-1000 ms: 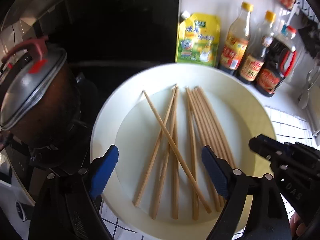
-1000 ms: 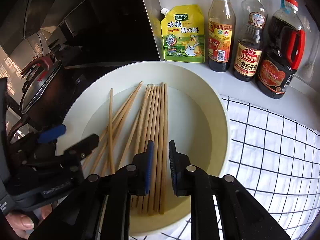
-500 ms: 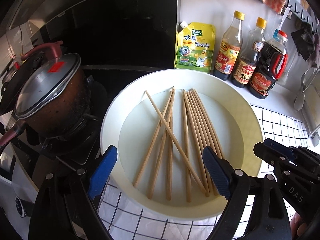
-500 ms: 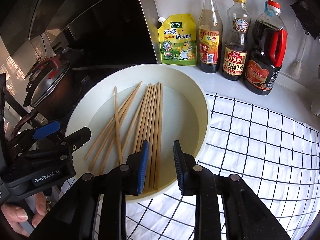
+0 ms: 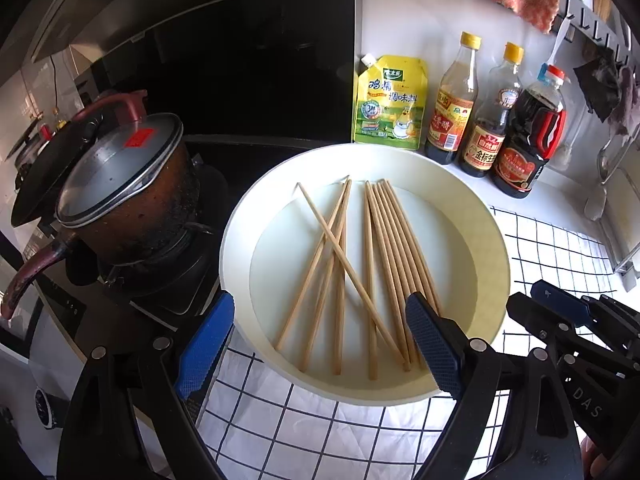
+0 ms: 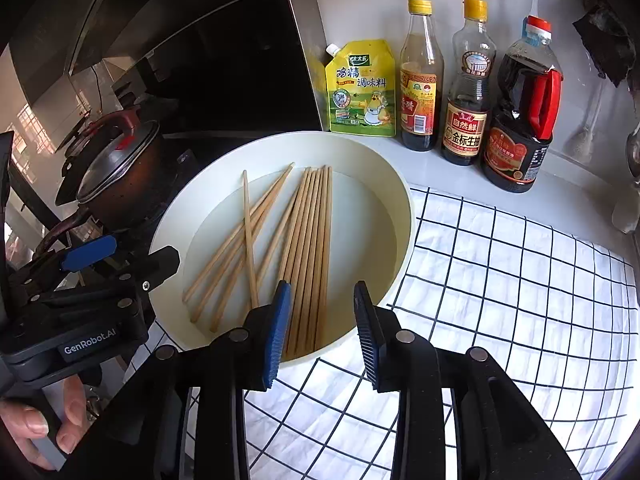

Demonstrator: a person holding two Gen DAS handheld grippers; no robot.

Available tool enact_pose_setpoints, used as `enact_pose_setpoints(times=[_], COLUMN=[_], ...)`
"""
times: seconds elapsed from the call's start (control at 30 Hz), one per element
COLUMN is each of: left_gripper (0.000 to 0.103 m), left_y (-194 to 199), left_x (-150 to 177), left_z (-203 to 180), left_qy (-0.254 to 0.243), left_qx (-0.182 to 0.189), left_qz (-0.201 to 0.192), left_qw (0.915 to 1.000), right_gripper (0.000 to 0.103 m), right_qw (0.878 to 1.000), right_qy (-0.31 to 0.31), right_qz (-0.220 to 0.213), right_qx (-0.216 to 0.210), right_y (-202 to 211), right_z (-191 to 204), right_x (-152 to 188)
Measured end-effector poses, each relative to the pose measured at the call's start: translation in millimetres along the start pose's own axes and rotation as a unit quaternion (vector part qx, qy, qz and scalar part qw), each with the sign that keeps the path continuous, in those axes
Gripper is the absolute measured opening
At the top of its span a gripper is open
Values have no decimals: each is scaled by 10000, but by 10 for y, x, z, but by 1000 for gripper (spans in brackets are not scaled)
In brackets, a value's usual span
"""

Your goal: Organize utensils

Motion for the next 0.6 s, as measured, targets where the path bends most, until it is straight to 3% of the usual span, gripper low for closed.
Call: enact_pose_setpoints(times=[0.6], left_gripper=[89], left_y=[274], left_x=[100], left_z=[51], left_qy=[199], left_qx=[18], left_qz=[-68], left_qw=[9998], right_gripper=[48], right_qw=[9999], right_qy=[71], right_qz=[-83], right_qx=[47], right_y=[224], right_z=[82], right_x=[57])
Point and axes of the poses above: each gripper's, at about its wrist camera, not at the fingertips, and y roughly against the way its jaws point, z to its left, x to its underside, the point moved 10 cm from there along -y, roughly the way its jaws point, and after that the axes turned 11 degrees about y, right-handed, at the moved point
